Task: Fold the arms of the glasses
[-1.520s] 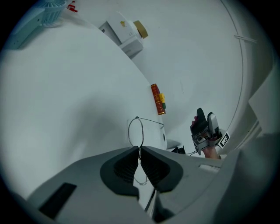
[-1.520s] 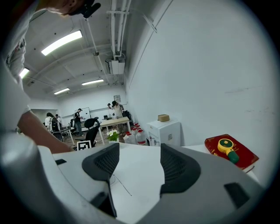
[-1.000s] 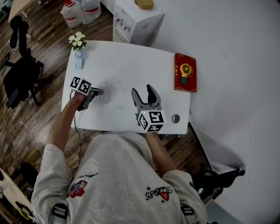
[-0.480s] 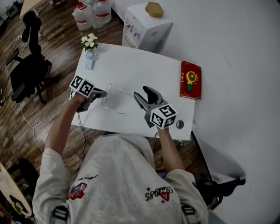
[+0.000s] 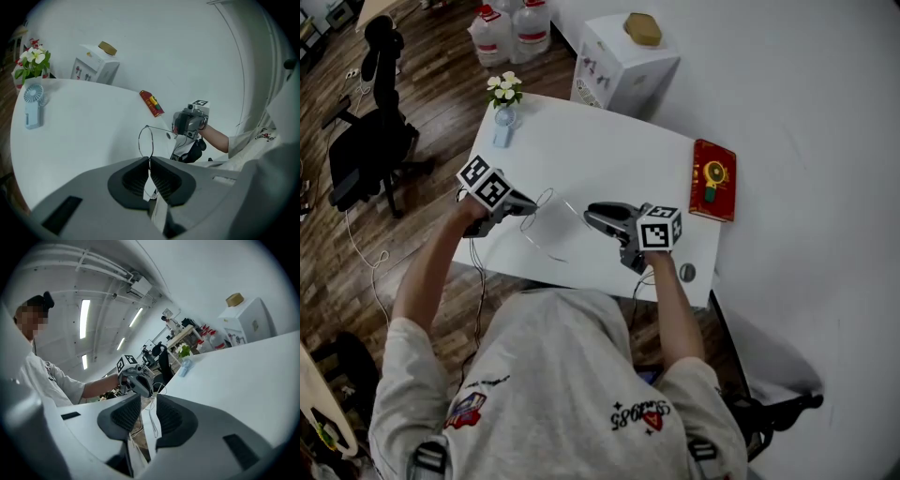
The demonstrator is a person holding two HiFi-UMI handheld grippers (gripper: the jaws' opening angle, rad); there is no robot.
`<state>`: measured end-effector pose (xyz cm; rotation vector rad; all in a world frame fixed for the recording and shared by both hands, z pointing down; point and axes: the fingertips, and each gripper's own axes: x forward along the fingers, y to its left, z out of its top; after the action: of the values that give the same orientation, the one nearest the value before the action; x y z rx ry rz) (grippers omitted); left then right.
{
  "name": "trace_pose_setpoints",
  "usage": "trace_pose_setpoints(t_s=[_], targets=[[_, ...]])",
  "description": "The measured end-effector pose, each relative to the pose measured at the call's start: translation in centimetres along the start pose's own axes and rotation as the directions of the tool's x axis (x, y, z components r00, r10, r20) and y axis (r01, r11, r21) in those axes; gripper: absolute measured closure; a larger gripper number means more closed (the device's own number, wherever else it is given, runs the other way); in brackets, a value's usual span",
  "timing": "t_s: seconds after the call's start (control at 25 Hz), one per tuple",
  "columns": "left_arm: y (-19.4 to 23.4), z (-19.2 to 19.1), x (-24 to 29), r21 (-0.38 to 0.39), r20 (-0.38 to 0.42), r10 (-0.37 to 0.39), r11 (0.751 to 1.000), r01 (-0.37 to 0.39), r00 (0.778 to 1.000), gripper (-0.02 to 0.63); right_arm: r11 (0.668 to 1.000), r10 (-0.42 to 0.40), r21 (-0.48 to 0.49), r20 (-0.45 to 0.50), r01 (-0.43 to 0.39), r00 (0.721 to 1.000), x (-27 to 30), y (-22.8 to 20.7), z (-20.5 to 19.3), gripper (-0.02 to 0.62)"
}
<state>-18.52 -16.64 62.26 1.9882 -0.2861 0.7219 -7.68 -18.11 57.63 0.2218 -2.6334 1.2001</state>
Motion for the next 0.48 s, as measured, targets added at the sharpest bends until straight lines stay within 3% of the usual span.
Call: trace_pose_setpoints(t_s=[0.24, 0.48], targets=[[-1.9, -0.4, 0.4, 0.045, -0.054, -0.030, 0.998, 0.032, 0.998, 0.591, 0.983, 0.148, 0.125, -0.097, -0.135, 0.984, 0.6, 1.2, -2.0, 0.520], [-2.2, -0.1, 0.6, 0.055, -0.062, -0.033, 0.998, 0.037, 0.997, 0.591, 0.971, 0.192, 0.166, -0.120, -0.171, 0.974, 1.3, 1.8, -3.1, 0.565]])
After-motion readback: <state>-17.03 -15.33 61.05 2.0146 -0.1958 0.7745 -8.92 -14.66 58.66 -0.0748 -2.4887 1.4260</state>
